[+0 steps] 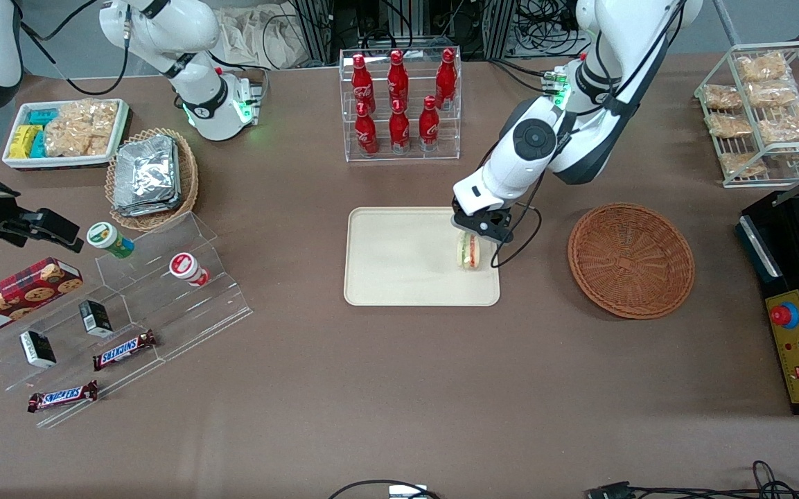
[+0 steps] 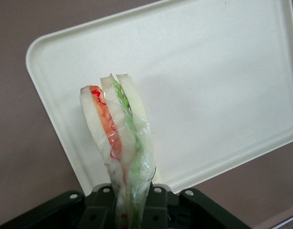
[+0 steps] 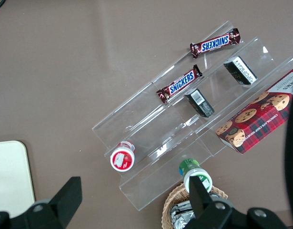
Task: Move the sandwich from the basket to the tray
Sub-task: 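Lower the sandwich onto the tray and open the left gripper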
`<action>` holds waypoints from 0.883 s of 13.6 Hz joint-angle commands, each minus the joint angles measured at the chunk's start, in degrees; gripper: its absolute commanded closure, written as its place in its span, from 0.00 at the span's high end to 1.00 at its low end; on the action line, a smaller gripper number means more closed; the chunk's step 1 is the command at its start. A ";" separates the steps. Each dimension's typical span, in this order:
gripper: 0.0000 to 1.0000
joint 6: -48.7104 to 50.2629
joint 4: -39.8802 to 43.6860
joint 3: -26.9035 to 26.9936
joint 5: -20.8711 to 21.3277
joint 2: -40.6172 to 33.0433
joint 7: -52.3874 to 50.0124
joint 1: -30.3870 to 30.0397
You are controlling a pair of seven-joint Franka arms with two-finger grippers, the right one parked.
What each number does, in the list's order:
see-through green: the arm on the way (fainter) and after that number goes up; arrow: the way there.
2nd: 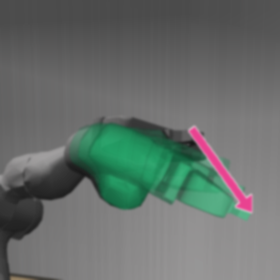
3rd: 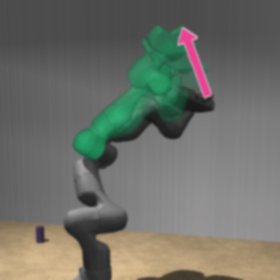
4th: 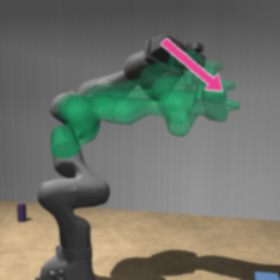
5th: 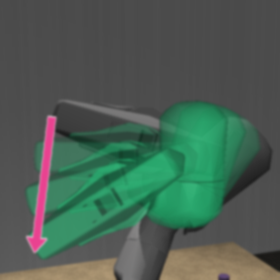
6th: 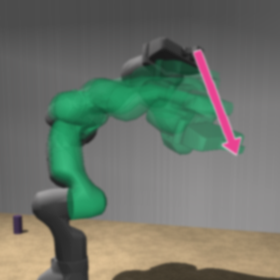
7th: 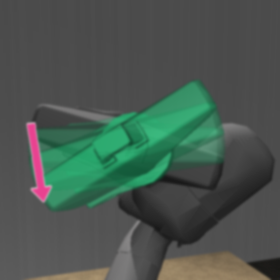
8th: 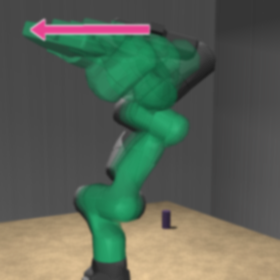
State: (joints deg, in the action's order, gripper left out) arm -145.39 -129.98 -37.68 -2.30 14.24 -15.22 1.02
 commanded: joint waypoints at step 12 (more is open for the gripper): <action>0.19 -0.86 6.66 0.24 23.04 13.53 -19.32 0.21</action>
State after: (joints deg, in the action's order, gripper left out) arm -146.09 -125.22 -37.44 18.13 25.98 -31.90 1.01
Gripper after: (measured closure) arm 0.833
